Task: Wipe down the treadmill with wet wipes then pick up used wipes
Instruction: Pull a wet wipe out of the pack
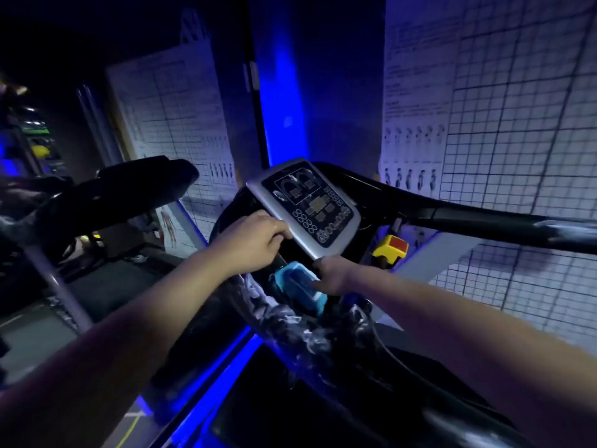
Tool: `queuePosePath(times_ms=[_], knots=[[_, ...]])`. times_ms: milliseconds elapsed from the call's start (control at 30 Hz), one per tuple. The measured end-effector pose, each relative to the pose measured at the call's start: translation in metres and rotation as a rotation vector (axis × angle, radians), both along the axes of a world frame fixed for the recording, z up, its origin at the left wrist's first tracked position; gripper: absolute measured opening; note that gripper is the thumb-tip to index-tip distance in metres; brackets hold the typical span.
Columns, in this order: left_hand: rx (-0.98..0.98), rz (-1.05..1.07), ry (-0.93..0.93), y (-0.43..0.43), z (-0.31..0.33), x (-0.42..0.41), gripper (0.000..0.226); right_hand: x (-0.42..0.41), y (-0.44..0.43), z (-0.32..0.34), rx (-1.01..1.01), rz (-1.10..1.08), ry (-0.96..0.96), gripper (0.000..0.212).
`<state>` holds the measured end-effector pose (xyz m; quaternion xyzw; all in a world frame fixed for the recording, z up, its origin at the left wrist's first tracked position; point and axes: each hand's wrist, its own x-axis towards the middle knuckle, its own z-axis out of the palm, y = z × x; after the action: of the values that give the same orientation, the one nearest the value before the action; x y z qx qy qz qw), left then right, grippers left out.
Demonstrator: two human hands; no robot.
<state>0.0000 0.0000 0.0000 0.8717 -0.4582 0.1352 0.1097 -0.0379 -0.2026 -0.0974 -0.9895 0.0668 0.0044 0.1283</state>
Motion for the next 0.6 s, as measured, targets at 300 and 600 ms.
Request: queuePosePath(times_ms=[300,600], knots=[[0.003,-0.124,0.133,-0.005,-0.035,0.086,0.028,0.065,0.015,-0.048,0.072,-0.151,0.182,0.061],[-0.233,-0.139,0.095,-0.017,-0.033,0.089,0.018,0.017,-0.016,0.025,-0.036,-0.129,-0.119,0.081]])
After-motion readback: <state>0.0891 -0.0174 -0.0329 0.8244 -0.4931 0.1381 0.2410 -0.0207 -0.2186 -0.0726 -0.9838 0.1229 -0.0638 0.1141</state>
